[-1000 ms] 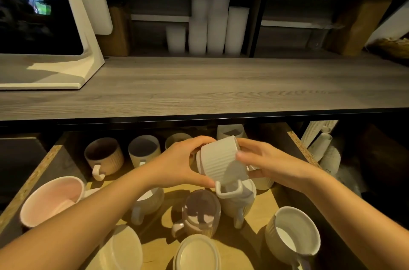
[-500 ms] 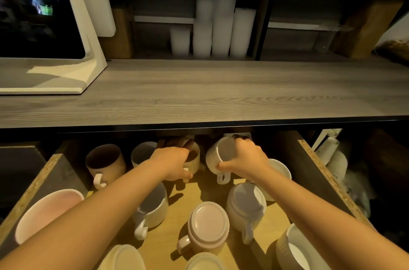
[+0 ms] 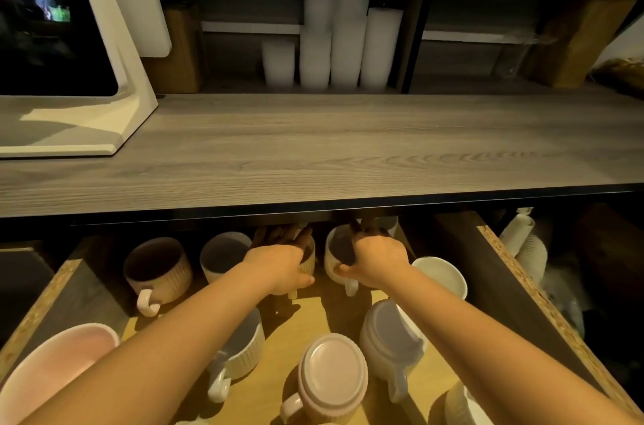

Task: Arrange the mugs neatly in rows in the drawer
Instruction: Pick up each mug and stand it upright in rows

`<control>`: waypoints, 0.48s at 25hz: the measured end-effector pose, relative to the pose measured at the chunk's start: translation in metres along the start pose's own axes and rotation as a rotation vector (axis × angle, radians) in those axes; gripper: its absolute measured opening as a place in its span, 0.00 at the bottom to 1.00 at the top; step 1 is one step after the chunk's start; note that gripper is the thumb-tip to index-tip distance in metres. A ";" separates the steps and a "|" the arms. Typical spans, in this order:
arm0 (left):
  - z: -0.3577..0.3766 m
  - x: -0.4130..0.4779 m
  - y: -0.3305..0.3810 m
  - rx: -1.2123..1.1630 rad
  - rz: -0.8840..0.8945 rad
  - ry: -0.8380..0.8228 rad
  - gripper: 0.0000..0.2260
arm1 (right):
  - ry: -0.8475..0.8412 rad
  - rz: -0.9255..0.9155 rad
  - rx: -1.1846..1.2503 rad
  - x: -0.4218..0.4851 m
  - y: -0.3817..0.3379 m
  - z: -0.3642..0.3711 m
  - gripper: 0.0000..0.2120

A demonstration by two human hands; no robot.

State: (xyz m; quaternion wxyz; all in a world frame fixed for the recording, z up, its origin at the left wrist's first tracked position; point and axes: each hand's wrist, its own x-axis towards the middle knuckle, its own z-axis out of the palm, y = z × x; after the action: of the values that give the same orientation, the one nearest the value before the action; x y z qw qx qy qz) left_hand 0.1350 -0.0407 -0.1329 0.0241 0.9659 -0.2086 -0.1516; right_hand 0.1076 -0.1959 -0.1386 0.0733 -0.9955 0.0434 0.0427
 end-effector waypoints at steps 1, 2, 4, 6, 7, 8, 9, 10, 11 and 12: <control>-0.001 0.000 0.004 -0.016 0.026 0.015 0.15 | 0.026 -0.011 -0.017 -0.003 0.005 -0.001 0.19; -0.002 0.000 0.008 -0.032 0.054 0.030 0.14 | 0.059 -0.017 -0.032 -0.007 0.012 -0.003 0.18; -0.003 0.000 0.019 -0.067 0.112 0.053 0.13 | 0.094 -0.021 -0.043 -0.018 0.035 -0.011 0.16; -0.002 0.002 0.029 -0.105 0.150 0.063 0.13 | 0.040 0.005 -0.050 -0.026 0.062 -0.018 0.18; -0.001 0.005 0.034 -0.128 0.154 0.060 0.14 | 0.008 0.030 -0.044 -0.027 0.074 -0.021 0.19; 0.000 0.008 0.040 -0.154 0.151 0.052 0.15 | -0.016 0.052 -0.011 -0.026 0.083 -0.022 0.19; 0.001 0.012 0.046 -0.176 0.139 0.042 0.17 | -0.042 0.071 0.042 -0.021 0.087 -0.022 0.17; 0.002 0.016 0.051 -0.183 0.123 0.038 0.18 | -0.068 0.085 0.106 -0.013 0.088 -0.023 0.15; 0.004 0.019 0.055 -0.175 0.102 0.038 0.18 | -0.101 0.110 0.173 -0.004 0.086 -0.022 0.13; 0.004 0.022 0.057 -0.158 0.077 0.045 0.19 | -0.116 0.132 0.234 0.005 0.082 -0.022 0.13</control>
State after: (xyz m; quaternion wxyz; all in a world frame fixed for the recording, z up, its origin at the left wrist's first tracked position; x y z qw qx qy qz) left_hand 0.1301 -0.1015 -0.1368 0.1107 0.9554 -0.2324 -0.1446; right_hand 0.1071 -0.2804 -0.1291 0.1881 -0.9710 0.1090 0.0995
